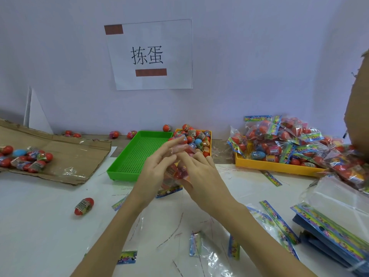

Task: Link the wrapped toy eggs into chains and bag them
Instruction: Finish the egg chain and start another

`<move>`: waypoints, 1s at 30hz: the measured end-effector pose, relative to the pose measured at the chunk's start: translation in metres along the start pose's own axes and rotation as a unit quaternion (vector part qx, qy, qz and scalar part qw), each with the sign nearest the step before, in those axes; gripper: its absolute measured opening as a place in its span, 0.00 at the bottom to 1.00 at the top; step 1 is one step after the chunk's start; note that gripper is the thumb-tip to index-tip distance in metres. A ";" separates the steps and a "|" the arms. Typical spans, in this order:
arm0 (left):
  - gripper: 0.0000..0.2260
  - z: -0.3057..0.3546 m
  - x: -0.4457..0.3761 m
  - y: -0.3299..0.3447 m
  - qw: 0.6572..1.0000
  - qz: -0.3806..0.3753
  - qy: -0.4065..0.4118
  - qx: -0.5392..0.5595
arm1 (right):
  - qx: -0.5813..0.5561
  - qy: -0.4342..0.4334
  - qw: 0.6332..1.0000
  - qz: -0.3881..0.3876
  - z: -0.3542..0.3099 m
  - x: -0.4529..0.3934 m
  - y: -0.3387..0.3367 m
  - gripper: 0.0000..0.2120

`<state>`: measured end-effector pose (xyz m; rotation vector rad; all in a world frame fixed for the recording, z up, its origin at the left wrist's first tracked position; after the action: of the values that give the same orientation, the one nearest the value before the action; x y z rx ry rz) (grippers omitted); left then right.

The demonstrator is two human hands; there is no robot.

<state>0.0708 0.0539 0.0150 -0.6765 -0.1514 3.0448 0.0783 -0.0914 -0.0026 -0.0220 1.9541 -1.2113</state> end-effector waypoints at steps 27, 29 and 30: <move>0.17 -0.010 0.000 -0.017 0.993 -0.059 -0.104 -0.010 | -0.367 0.256 0.885 0.130 0.032 -0.005 -0.035 0.02; 0.15 -0.005 0.000 -0.014 0.994 -0.059 -0.089 -0.012 | -0.382 0.249 0.879 0.140 0.031 -0.004 -0.035 0.04; 0.16 -0.003 0.000 -0.011 0.996 -0.037 -0.077 -0.025 | -0.382 0.247 0.880 0.139 0.030 -0.004 -0.036 0.04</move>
<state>0.0719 0.0654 0.0132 -0.4258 -0.2510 3.0281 0.0866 -0.1306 0.0210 0.1717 2.6615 -0.1972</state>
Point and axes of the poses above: each hand's wrist, its own x-axis away from the middle knuckle, its own y-axis out of the palm, z = x × y, the point moved 2 cm from there along -x, towards the middle knuckle, and after that the axes turned 5 degrees about z, right-handed, at the moved point
